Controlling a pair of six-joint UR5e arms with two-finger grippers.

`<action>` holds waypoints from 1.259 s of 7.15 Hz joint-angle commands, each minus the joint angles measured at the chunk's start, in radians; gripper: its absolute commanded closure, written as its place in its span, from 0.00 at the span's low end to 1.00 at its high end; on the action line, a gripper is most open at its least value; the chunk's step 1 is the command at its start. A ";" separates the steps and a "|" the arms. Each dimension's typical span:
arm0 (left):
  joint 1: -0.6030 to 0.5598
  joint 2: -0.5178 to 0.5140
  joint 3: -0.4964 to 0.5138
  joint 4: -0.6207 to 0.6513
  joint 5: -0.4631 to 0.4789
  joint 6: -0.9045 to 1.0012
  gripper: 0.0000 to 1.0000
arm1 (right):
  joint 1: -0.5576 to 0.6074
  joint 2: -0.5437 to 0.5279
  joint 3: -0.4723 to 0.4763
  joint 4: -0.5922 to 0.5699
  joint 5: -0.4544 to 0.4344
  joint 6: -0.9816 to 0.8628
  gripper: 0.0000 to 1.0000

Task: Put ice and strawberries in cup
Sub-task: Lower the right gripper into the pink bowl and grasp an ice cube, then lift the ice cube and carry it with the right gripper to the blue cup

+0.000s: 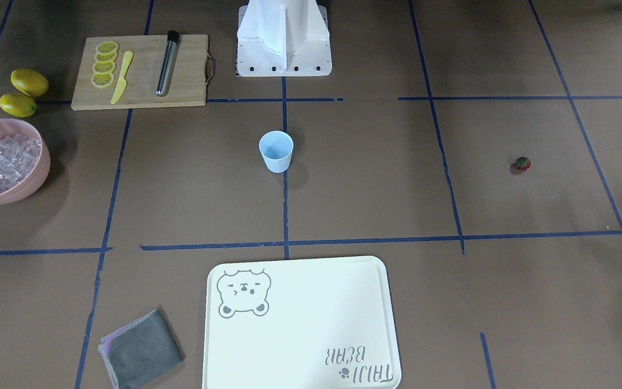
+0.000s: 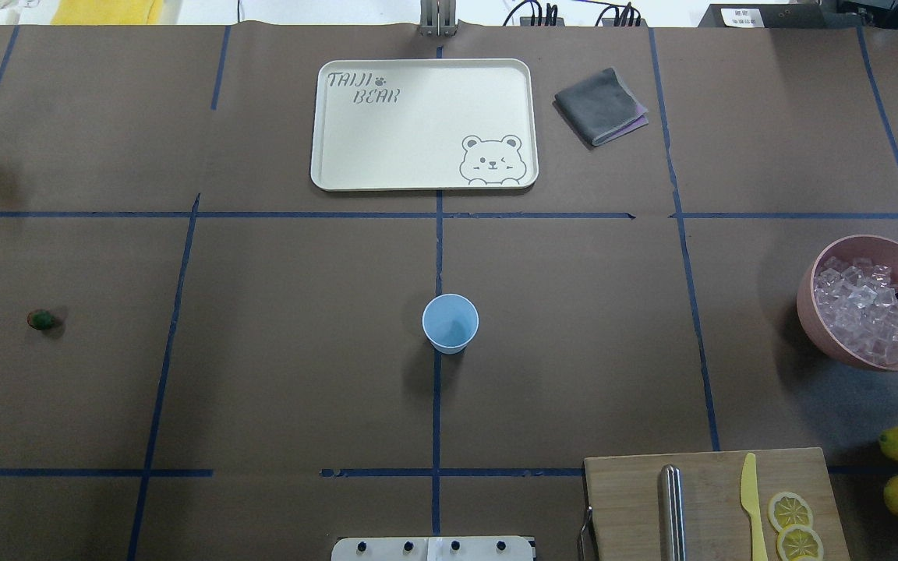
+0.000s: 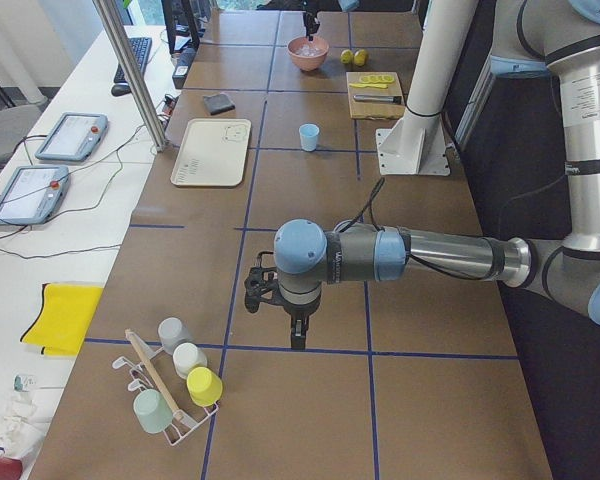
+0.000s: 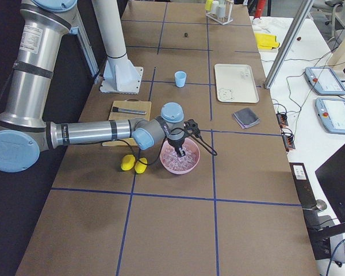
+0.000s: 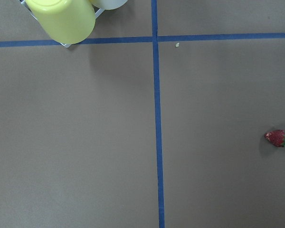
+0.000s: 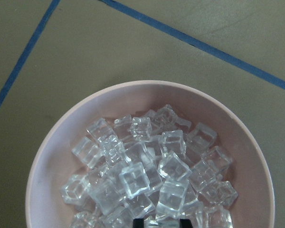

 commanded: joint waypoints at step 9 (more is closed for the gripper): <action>0.000 -0.001 0.001 -0.002 -0.001 0.000 0.00 | -0.547 0.866 0.086 -0.711 -0.350 0.816 0.95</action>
